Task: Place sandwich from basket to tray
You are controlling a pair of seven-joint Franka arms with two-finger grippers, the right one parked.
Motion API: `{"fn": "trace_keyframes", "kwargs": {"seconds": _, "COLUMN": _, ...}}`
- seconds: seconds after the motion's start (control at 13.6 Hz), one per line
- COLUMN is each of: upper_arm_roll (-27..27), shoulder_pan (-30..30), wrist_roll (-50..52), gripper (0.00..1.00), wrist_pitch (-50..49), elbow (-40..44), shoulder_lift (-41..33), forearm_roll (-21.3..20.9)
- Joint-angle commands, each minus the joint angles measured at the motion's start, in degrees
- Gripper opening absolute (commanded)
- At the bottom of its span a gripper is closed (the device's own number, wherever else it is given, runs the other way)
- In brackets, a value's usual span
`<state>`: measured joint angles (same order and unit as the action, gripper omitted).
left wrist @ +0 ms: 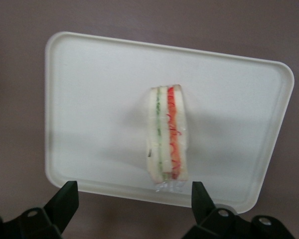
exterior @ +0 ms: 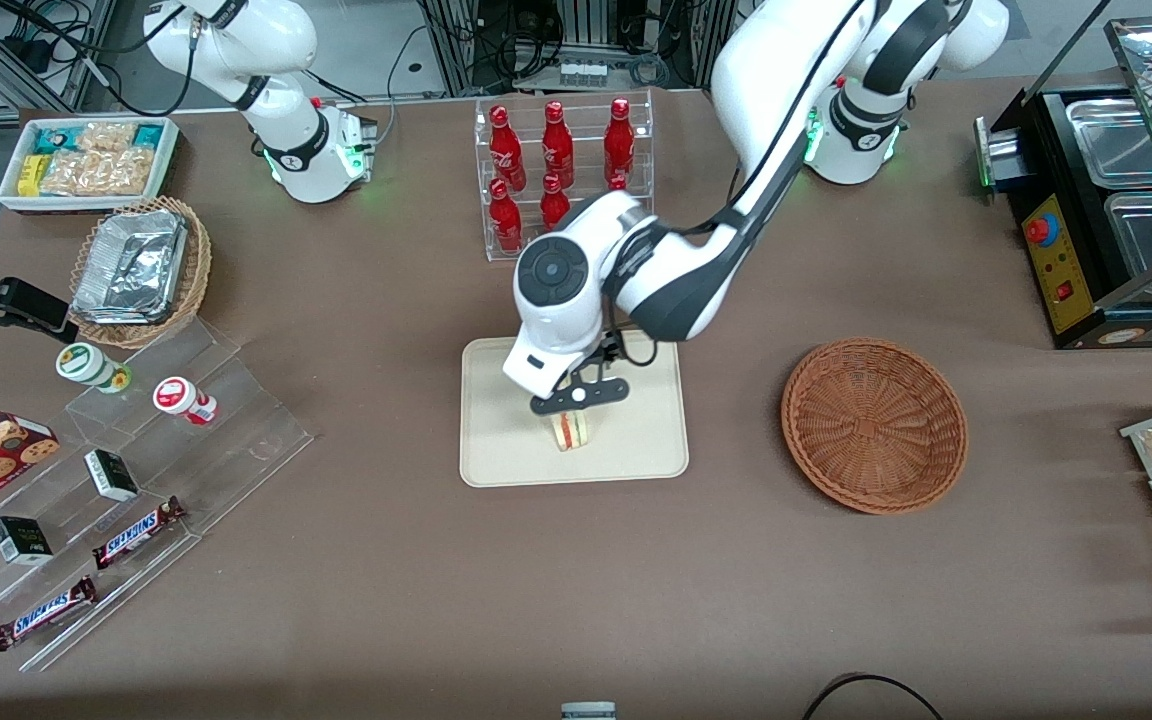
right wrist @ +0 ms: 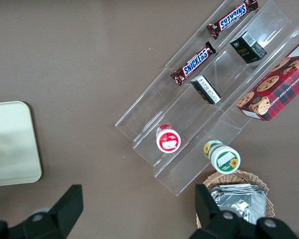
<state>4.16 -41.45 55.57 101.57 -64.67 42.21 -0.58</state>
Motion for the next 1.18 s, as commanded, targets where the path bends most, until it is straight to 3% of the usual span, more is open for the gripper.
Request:
{"fn": "trace_keyframes", "kwargs": {"seconds": 0.0, "upper_arm_roll": -0.83, "shoulder_pan": 4.34, "wrist_roll": -2.82, "gripper": 1.0, "wrist_pitch": -3.83, "elbow": -4.04, "shoulder_lift": -5.98, "forearm_roll": -0.39}}
{"fn": "trace_keyframes", "kwargs": {"seconds": 0.37, "upper_arm_roll": -0.91, "shoulder_pan": 14.79, "wrist_roll": -21.43, "gripper": 1.0, "wrist_pitch": -1.3, "elbow": -19.5, "shoulder_lift": -18.2, "forearm_roll": -0.12}}
{"fn": "trace_keyframes", "kwargs": {"seconds": 0.96, "upper_arm_roll": -3.1, "shoulder_pan": 26.23, "wrist_roll": -38.58, "gripper": 1.0, "wrist_pitch": 0.38, "elbow": -35.24, "shoulder_lift": -34.89, "forearm_roll": -0.3}}
{"fn": "trace_keyframes", "kwargs": {"seconds": 1.11, "upper_arm_roll": 0.03, "shoulder_pan": 32.01, "wrist_roll": -43.59, "gripper": 1.0, "wrist_pitch": -1.37, "elbow": -36.84, "shoulder_lift": -38.5, "forearm_roll": -0.3}}
